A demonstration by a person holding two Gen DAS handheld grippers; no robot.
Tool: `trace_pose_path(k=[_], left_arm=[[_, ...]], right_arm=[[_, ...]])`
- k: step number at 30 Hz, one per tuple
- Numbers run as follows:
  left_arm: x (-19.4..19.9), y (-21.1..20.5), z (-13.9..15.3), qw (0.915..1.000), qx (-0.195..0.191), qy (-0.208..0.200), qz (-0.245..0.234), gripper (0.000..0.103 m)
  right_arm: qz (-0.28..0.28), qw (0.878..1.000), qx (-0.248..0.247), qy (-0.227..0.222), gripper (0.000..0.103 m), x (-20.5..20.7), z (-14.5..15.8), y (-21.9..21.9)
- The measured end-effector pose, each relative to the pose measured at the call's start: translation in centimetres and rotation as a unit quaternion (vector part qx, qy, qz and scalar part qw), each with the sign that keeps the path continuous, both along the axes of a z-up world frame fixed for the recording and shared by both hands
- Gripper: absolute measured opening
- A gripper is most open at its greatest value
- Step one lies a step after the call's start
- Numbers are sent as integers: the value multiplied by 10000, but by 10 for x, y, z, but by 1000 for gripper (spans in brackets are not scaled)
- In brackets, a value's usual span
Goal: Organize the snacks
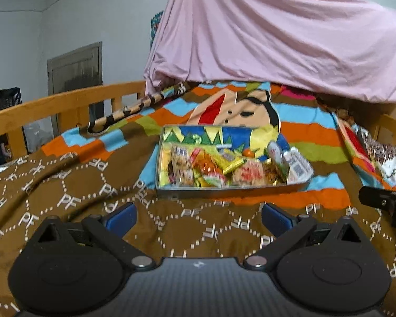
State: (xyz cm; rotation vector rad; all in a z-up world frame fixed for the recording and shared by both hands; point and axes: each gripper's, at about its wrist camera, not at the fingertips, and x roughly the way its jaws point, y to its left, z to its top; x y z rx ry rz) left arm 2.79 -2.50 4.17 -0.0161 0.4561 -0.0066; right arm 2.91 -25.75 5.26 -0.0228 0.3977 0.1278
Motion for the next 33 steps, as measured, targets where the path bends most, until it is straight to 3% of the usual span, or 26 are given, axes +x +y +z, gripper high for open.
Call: trace_pose_path(k=[8, 16, 22, 25, 33], left_arm=[[-8, -3, -13, 9995, 34, 289, -75, 103], [-16, 9, -10, 9998, -151, 131, 79, 103], [-17, 14, -7, 9995, -246, 50, 198, 103], [-17, 12, -9, 9996, -93, 132, 217, 103], [-10, 9, -19, 9994, -53, 310, 107, 103]], right_arm=[[-40, 9998, -136, 153, 102, -24, -5, -4], [-281, 9981, 357, 409, 102, -28, -8, -14], [-249, 9975, 381, 535, 102, -28, -10, -6], [-201, 9971, 257, 683, 102, -27, -13, -2], [650, 9947, -274, 744, 102, 4, -20, 10]])
